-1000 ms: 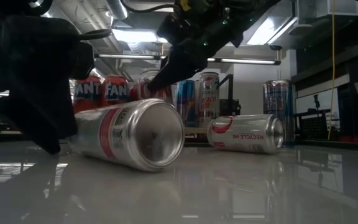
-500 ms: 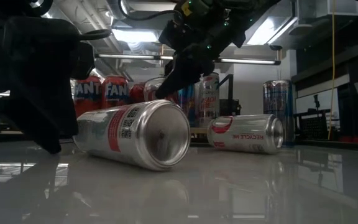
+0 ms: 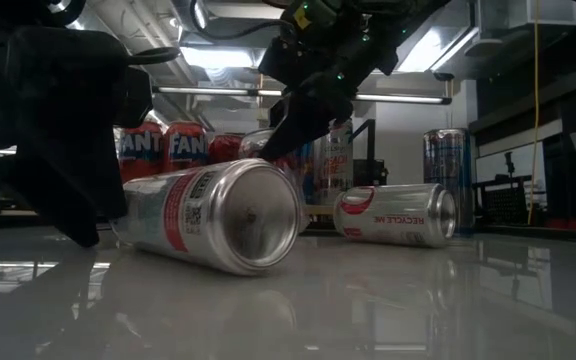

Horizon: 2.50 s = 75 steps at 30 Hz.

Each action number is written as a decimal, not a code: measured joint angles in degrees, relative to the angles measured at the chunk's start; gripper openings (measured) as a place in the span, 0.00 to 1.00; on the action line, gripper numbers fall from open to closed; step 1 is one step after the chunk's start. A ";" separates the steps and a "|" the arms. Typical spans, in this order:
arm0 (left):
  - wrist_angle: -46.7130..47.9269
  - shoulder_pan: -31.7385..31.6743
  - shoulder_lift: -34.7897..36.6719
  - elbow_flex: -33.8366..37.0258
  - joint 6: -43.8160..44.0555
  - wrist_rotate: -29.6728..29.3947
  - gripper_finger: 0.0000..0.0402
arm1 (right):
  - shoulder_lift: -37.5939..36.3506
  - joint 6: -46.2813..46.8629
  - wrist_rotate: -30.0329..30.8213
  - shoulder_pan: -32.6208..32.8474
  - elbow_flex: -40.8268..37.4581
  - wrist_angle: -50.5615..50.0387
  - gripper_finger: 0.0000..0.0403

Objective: Place canned beverage on shelf
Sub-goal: Put the red silver soda can on the shelf

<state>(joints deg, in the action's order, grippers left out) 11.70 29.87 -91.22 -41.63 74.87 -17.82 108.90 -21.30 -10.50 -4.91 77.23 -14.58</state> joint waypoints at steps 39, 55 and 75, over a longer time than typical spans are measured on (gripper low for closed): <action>0.00 0.00 0.00 -0.02 0.00 0.07 0.80 | -0.09 0.02 0.00 0.00 23.61 -32.39 0.99; 0.00 0.00 0.00 -0.04 0.00 0.13 0.80 | 3.72 0.11 1.03 -1.25 42.14 -45.35 0.99; -0.43 0.00 0.00 -0.07 -0.44 0.17 0.80 | 17.40 0.09 0.31 -1.07 47.80 -57.97 0.99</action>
<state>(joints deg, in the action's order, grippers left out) 11.28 29.87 -91.22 -41.69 74.43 -17.65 126.30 -21.21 -10.20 -5.98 125.03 -72.55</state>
